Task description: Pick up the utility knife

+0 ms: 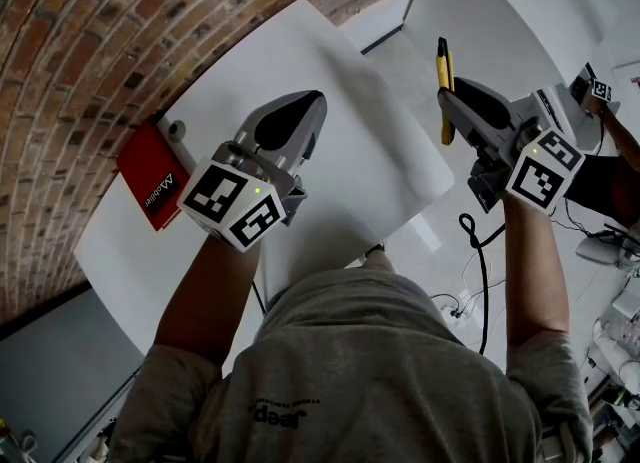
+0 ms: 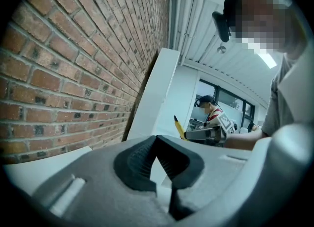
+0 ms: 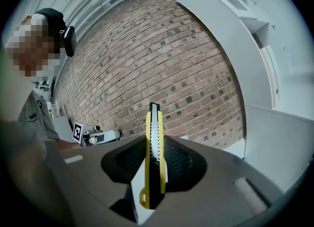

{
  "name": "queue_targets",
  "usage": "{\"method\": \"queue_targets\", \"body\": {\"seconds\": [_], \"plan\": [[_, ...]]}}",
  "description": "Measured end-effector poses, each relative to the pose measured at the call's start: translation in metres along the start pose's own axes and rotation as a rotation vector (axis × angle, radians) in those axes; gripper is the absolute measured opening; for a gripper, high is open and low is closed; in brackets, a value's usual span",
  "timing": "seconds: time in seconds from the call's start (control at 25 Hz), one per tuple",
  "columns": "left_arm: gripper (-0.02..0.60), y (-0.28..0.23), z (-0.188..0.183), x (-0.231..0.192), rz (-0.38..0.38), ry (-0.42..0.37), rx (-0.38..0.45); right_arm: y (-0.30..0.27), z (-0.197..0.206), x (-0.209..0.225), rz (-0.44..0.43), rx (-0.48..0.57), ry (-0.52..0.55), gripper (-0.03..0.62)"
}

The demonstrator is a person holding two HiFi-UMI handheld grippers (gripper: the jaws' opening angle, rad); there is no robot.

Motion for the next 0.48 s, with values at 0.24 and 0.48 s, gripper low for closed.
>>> {"method": "queue_targets", "body": {"seconds": [0.24, 0.48], "plan": [[-0.002, 0.0022, 0.0004, -0.0001, -0.003, 0.000, 0.002, -0.0007, -0.0013, -0.0009, -0.001, 0.005, 0.001, 0.126], [-0.002, 0.0040, 0.0013, 0.0026, 0.000, -0.001, 0.004, 0.0019, -0.0006, -0.0030, -0.003, 0.011, 0.007, 0.126]]}}
Point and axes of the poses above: the fingertips, and each gripper's own axes: y backward along the fingers, x to its right, z out of its underside, the point moved 9 cm from there along y, backward along the fingers, and after that the axes turned 7 degrees about -y, right-handed, at the moved point
